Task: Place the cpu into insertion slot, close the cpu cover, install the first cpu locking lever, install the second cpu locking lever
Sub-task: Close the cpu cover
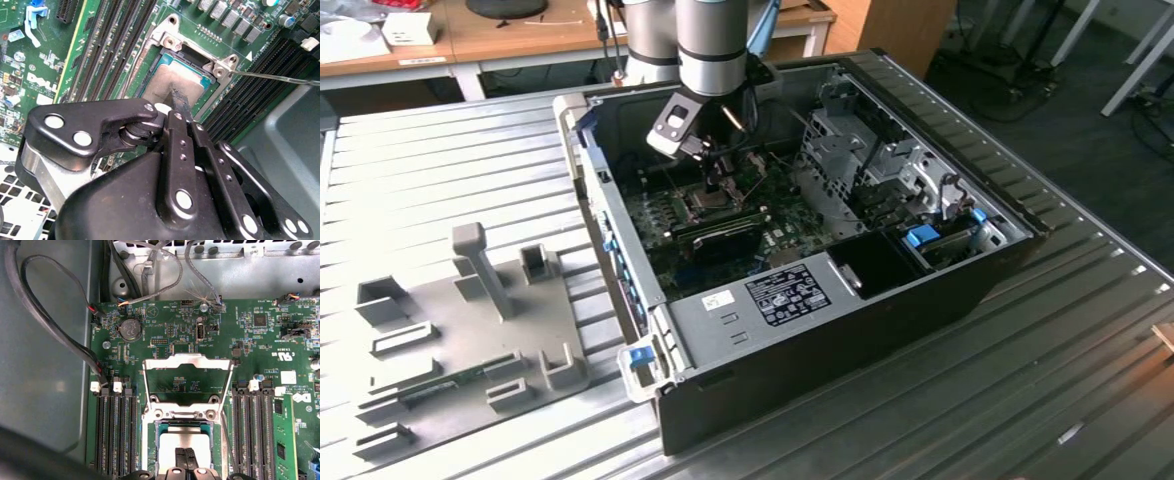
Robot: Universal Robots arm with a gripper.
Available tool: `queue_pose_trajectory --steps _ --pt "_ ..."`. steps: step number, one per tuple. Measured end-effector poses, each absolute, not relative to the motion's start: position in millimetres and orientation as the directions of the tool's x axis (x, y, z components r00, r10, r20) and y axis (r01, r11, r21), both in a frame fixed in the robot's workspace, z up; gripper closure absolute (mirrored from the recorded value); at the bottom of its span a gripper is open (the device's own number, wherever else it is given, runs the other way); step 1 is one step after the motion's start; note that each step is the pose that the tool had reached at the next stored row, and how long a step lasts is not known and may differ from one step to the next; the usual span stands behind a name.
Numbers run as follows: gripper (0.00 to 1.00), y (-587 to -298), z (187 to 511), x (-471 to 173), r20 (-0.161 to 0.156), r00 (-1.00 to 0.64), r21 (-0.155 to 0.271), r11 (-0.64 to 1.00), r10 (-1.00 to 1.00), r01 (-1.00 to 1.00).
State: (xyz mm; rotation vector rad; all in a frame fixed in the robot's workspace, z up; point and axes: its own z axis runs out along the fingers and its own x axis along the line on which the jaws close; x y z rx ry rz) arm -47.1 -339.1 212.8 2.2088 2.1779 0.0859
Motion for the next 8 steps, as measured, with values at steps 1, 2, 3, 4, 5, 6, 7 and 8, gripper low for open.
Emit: queue_pose_trajectory --steps 1,2,3,4,5,6,7,8 --pt "0.90 -339.1 213.2 -47.1 0.012 0.014 0.066 -0.014 1.000 0.998" --pt "0.90 -339.1 213.8 -47.1 0.012 0.014 0.066 -0.014 1.000 0.998" --pt "0.90 -339.1 214.7 -47.1 0.012 0.014 0.066 -0.014 1.000 0.998" --pt "0.90 -339.1 216.0 -47.1 0.012 0.014 0.066 -0.014 1.000 0.998" --pt "0.90 -339.1 217.6 -47.1 0.012 0.014 0.066 -0.015 1.000 0.998" --pt "0.90 -339.1 219.3 -47.1 0.012 0.014 0.066 -0.014 1.000 0.998" --pt "0.90 -339.1 221.2 -47.1 0.012 0.014 0.066 -0.014 1.000 0.998" --pt "0.90 -339.1 225.2 -47.1 0.012 0.014 0.066 -0.014 1.000 0.998"
